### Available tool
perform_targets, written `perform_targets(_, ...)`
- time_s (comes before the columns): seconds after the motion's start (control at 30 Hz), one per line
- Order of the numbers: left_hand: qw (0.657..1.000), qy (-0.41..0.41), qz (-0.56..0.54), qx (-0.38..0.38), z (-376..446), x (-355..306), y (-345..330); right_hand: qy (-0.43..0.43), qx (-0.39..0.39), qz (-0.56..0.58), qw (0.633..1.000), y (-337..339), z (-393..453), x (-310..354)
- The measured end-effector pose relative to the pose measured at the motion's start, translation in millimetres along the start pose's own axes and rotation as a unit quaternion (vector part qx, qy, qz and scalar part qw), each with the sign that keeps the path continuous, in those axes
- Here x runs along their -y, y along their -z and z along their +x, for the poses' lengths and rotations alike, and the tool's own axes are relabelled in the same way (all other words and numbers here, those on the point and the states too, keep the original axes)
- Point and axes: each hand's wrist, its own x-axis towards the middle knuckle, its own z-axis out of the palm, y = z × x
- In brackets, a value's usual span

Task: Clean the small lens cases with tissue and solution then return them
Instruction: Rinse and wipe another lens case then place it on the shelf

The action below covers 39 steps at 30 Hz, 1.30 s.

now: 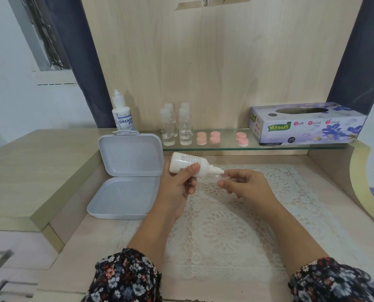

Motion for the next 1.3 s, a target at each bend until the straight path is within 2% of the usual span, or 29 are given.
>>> perform_targets(1.3,1.000,-0.004,0.004,0.006,0.3,1.9,1.5,0.001,-0.001,0.001,1.000,-0.5,-1.4,2.4)
